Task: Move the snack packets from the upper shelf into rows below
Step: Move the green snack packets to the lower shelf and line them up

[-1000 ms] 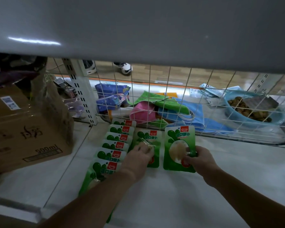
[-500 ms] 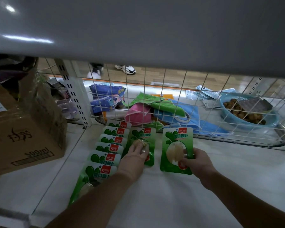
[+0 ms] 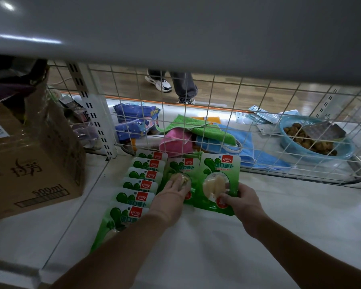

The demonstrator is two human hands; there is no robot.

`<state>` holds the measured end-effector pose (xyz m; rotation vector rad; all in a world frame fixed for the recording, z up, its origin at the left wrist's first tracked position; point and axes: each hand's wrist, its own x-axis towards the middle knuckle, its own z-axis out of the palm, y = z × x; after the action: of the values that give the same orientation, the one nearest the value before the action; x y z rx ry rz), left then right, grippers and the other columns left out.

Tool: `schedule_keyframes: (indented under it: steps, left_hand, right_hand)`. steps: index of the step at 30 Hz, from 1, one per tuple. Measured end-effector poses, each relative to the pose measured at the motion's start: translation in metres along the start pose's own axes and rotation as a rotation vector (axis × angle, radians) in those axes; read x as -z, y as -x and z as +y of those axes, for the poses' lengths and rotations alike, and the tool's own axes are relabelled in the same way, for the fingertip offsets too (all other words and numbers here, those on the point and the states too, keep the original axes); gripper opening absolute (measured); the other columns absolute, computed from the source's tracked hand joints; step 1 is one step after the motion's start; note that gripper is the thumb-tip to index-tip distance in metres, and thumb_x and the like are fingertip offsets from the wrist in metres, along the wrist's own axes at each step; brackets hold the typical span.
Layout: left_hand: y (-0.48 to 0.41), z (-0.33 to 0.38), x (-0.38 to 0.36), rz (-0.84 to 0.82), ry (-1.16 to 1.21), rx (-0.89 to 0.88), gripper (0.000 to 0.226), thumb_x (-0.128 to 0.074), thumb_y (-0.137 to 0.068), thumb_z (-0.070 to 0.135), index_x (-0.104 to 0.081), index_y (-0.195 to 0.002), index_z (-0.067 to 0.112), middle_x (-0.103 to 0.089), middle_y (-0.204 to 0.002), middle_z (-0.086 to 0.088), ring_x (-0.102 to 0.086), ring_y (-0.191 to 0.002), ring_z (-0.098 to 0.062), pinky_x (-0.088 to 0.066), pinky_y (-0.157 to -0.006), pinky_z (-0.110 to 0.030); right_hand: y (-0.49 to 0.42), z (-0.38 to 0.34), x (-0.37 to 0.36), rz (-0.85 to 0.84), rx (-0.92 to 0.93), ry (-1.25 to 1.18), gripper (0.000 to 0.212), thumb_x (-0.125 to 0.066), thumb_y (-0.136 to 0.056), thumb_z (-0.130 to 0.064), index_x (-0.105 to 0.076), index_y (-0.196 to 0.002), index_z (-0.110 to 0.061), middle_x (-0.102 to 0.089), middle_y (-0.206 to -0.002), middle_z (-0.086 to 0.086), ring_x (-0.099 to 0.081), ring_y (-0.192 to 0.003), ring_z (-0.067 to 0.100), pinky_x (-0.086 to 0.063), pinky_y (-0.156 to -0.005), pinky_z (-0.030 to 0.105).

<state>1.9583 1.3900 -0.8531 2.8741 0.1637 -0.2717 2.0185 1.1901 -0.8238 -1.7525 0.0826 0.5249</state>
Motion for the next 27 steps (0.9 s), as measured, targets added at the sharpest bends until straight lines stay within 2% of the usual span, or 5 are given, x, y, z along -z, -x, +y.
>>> schedule_keyframes:
  steps: [8, 13, 19, 22, 27]
  left_hand:
    - [0.016, -0.014, 0.022, 0.251, 0.078, 0.01, 0.074, -0.044, -0.094, -0.005, -0.016, -0.158, 0.017, -0.013, -0.166, -0.003, -0.009, -0.153, -0.021, -0.006, -0.122, -0.033]
    - [0.029, -0.032, 0.026, 0.366, 0.121, -0.075, 0.056, -0.05, -0.096, 0.001, -0.039, -0.149, 0.014, -0.037, -0.157, -0.006, -0.03, -0.146, -0.023, -0.022, -0.12, -0.033]
    - [0.034, -0.045, 0.035, 0.348, 0.104, -0.077, 0.055, -0.047, -0.097, 0.003, -0.038, -0.15, 0.013, -0.032, -0.159, -0.006, -0.026, -0.147, -0.023, -0.022, -0.121, -0.036]
    - [0.036, -0.046, 0.035, 0.331, 0.087, -0.075, 0.056, -0.047, -0.096, 0.004, -0.037, -0.15, 0.013, -0.029, -0.16, -0.007, -0.023, -0.149, -0.023, -0.022, -0.123, -0.038]
    - [0.034, -0.043, 0.031, 0.322, 0.084, -0.068, 0.055, -0.047, -0.096, 0.004, -0.038, -0.15, 0.013, -0.03, -0.16, -0.007, -0.023, -0.149, -0.024, -0.026, -0.122, -0.042]
  right_hand:
    - [-0.009, -0.006, -0.049, -0.058, -0.047, 0.02, 0.028, -0.067, -0.086, 0.003, -0.062, -0.111, -0.009, -0.068, -0.105, 0.015, -0.066, -0.096, 0.026, -0.056, -0.072, 0.031]
    - [-0.021, -0.009, -0.088, -0.076, -0.065, 0.083, 0.03, -0.071, -0.083, 0.003, -0.066, -0.11, -0.009, -0.07, -0.102, 0.012, -0.069, -0.092, 0.022, -0.057, -0.069, 0.027]
    - [-0.018, 0.0, -0.1, -0.019, -0.039, 0.34, 0.024, -0.079, -0.08, -0.011, -0.063, -0.098, -0.01, -0.068, -0.093, 0.006, -0.068, -0.081, 0.013, -0.055, -0.063, 0.022]
    - [-0.015, 0.008, -0.101, 0.076, 0.06, 0.577, 0.03, -0.08, -0.081, -0.024, -0.057, -0.098, -0.015, -0.062, -0.093, 0.001, -0.065, -0.085, 0.013, -0.057, -0.075, 0.027]
    - [-0.02, 0.013, -0.1, 0.109, 0.116, 0.719, 0.04, -0.078, -0.082, -0.031, -0.057, -0.111, -0.013, -0.059, -0.107, 0.005, -0.059, -0.094, 0.016, -0.055, -0.089, 0.031]
